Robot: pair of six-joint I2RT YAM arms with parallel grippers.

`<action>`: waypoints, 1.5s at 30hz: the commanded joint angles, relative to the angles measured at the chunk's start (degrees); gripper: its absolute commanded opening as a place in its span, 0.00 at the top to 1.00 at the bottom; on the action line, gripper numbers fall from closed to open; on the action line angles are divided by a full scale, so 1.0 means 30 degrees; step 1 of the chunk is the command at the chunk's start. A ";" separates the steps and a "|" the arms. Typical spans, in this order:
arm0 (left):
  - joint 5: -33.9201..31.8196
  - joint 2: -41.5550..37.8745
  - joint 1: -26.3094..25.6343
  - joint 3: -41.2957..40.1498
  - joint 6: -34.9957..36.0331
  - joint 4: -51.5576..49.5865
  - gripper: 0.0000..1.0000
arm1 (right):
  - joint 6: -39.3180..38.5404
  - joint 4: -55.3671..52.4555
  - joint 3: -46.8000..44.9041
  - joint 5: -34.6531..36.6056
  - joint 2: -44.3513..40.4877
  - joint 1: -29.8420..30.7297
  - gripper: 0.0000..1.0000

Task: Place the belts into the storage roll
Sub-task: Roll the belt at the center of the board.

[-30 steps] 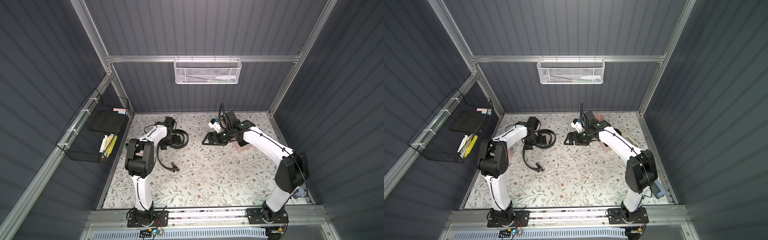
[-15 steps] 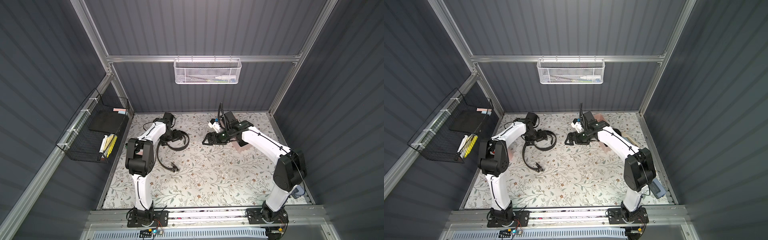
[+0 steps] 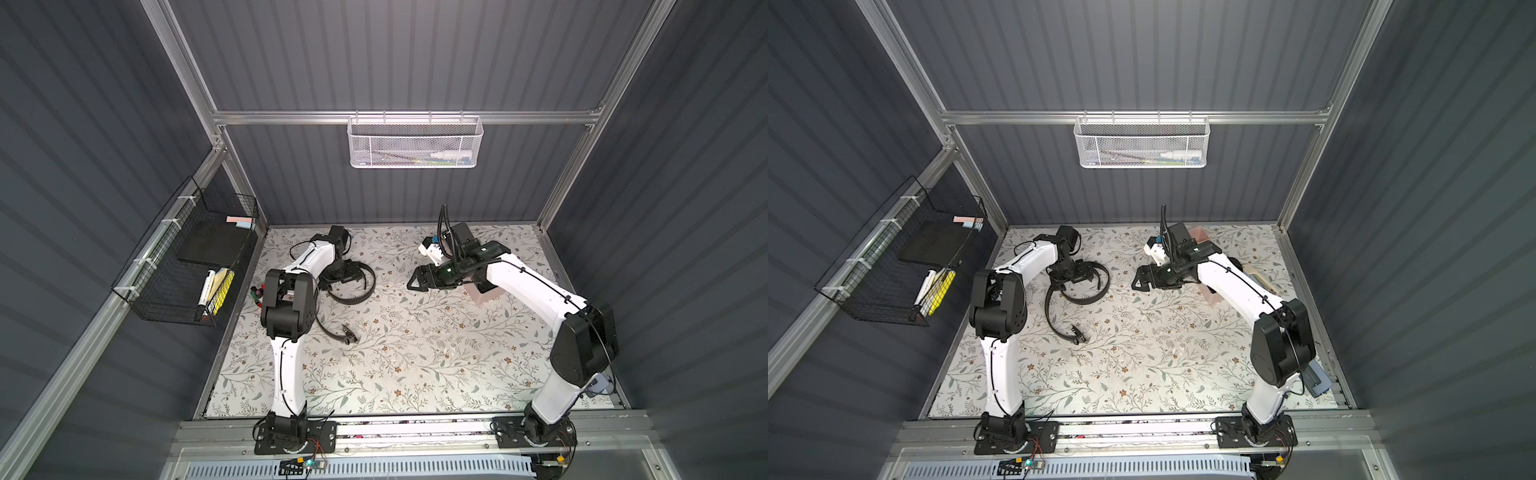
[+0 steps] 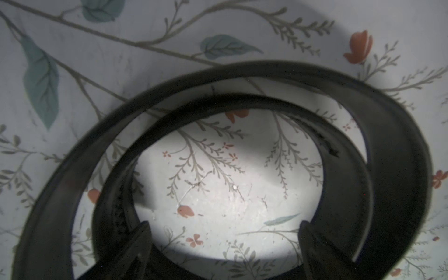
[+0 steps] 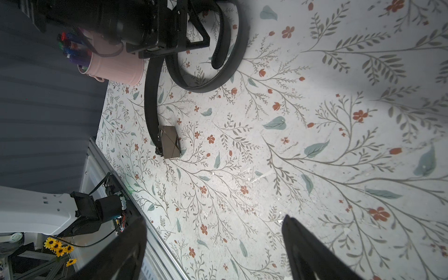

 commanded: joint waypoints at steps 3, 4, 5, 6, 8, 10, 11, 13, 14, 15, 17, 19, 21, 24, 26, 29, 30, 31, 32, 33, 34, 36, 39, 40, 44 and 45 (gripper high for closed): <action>0.0081 -0.0516 -0.0915 -0.1832 -0.0174 -0.0101 0.06 | -0.0380 -0.0130 0.0031 -0.0273 0.0173 0.0049 0.11; 0.0098 -0.0884 -0.1193 -0.2469 -0.0309 0.0143 0.06 | -0.0409 -0.0161 0.0032 -0.0303 0.0158 -0.0002 0.11; 0.0108 -0.1290 -0.1562 -0.3237 -0.0499 0.0383 0.07 | -0.0435 -0.0152 0.0010 -0.0344 0.0130 -0.0039 0.11; 0.0139 -0.1667 -0.1913 -0.3923 -0.0713 0.0601 0.07 | -0.0501 -0.0205 -0.0051 -0.0376 0.0005 -0.0079 0.11; 0.0349 -0.2336 -0.2539 -0.5198 -0.1233 0.1113 0.07 | -0.0606 -0.0152 -0.0386 -0.0335 -0.0373 -0.0158 0.11; 0.0552 -0.2821 -0.3257 -0.6102 -0.1813 0.1417 0.07 | -0.0585 0.0081 -0.1005 0.0136 -0.1023 -0.0246 0.09; 0.0708 -0.3074 -0.3688 -0.6513 -0.2185 0.1716 0.07 | -0.0563 0.0308 -0.1417 0.0601 -0.1532 -0.0281 0.07; 0.0909 -0.3387 -0.4762 -0.6903 -0.2888 0.2050 0.07 | -0.0396 0.1008 -0.2303 0.1692 -0.2649 -0.0360 0.01; 0.0981 -0.3497 -0.5412 -0.6963 -0.3249 0.2222 0.08 | -0.0259 0.1513 -0.2812 0.2337 -0.3317 -0.0391 0.01; 0.0982 -0.3540 -0.6213 -0.6916 -0.3645 0.2350 0.08 | 0.0116 0.2084 -0.3304 0.3200 -0.3989 -0.0428 0.01; 0.1098 -0.3490 -0.7771 -0.6614 -0.4448 0.2630 0.07 | 0.1933 0.3257 -0.4290 0.5422 -0.5020 -0.0595 0.01; 0.1229 -0.3435 -0.9180 -0.6311 -0.5178 0.3027 0.07 | 0.2885 0.4605 -0.5042 0.4703 -0.5608 -0.1107 0.01; 0.1427 -0.3675 -0.9981 -0.6251 -0.5788 0.3357 0.07 | 0.3362 0.5179 -0.4896 0.2657 -0.5532 -0.1733 0.01; 0.1165 -0.4684 -1.0339 -0.5834 -0.5049 0.2014 0.06 | 0.3142 0.3465 -0.3747 0.0932 -0.4654 -0.2144 0.01; 0.0974 -0.5791 -1.0339 -0.5711 -0.3574 0.0903 0.05 | 0.2298 0.2419 -0.3107 0.0198 -0.3821 -0.2120 0.01; 0.0495 -0.7577 -1.0284 -0.5780 -0.2598 -0.0609 0.04 | 0.1002 0.1637 -0.2793 -0.0099 -0.3088 -0.1954 0.05; 0.0163 -0.8180 -1.0253 -0.5859 -0.2146 -0.1233 0.04 | 0.0494 0.1686 -0.2920 -0.0124 -0.3028 -0.1866 0.05; -0.0118 -0.8833 -1.0196 -0.6035 -0.1554 -0.1738 0.03 | -0.0318 0.1873 -0.3156 -0.0102 -0.3020 -0.1755 0.06; -0.0278 -0.9477 -1.0030 -0.6317 -0.1140 -0.2196 0.03 | -0.1621 0.2190 -0.3458 -0.0150 -0.3041 -0.1612 0.08; -0.0381 -1.0074 -0.9797 -0.6717 -0.0886 -0.2400 0.03 | -0.3089 0.2525 -0.3790 -0.0214 -0.3065 -0.1454 0.10; -0.0363 -1.0727 -0.9434 -0.7370 -0.0679 -0.2381 0.03 | -0.4943 0.2915 -0.4163 -0.0479 -0.3053 -0.1316 0.13; -0.0007 -1.1648 -0.8342 -0.8728 -0.0406 -0.2155 0.03 | -1.0021 0.3012 -0.4524 -0.2192 -0.2757 -0.1036 0.21; 0.0318 -1.2126 -0.6475 -1.0437 0.0362 -0.2452 0.03 | -1.6831 0.1771 -0.3730 -0.1979 -0.1870 -0.0065 0.24; 0.0118 -1.2310 -0.6111 -1.0698 0.0653 -0.2423 0.03 | -1.8563 0.1124 -0.3039 -0.1973 -0.1272 0.0216 0.25; -0.0313 -1.2375 -0.4981 -1.1078 0.1509 -0.2414 0.02 | -2.2823 -0.1707 0.0492 -0.0587 0.2056 0.1415 0.28; -0.0395 -1.2302 -0.4759 -1.1198 0.1679 -0.2343 0.02 | -2.3404 -0.2132 0.1193 0.0224 0.2832 0.1761 0.28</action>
